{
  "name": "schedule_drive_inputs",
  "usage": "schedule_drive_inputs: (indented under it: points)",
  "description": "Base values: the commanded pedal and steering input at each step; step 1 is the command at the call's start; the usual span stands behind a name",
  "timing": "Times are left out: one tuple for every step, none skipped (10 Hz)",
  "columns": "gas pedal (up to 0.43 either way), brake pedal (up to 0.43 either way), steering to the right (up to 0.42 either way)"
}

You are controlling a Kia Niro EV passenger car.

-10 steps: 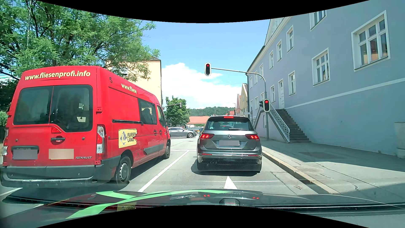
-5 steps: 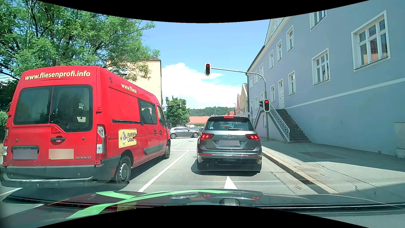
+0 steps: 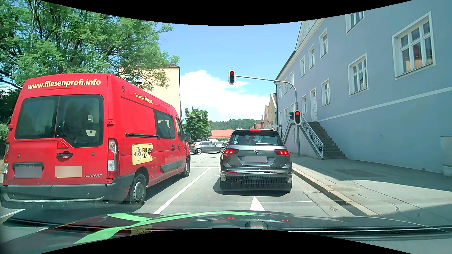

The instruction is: Follow the waypoints while adhering to traffic rules and regulations

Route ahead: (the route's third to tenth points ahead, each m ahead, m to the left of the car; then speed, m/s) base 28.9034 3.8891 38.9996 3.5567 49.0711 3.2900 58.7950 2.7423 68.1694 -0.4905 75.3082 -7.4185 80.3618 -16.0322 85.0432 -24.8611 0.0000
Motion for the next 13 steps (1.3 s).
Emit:
schedule_drive_inputs:
  points:
    - [0.000, 0.366, -0.007]
    - [0.000, 0.366, -0.007]
    - [0.000, 0.366, -0.007]
    - [0.000, 0.366, -0.007]
    - [0.000, 0.366, -0.007]
    - [0.000, 0.366, -0.007]
    - [0.000, 0.366, -0.007]
    - [0.000, 0.366, -0.007]
    - [0.000, 0.366, -0.007]
    - [0.000, 0.366, -0.007]
    - [0.000, 0.366, -0.007]
    - [0.000, 0.372, -0.007]
    - [0.000, 0.372, -0.007]
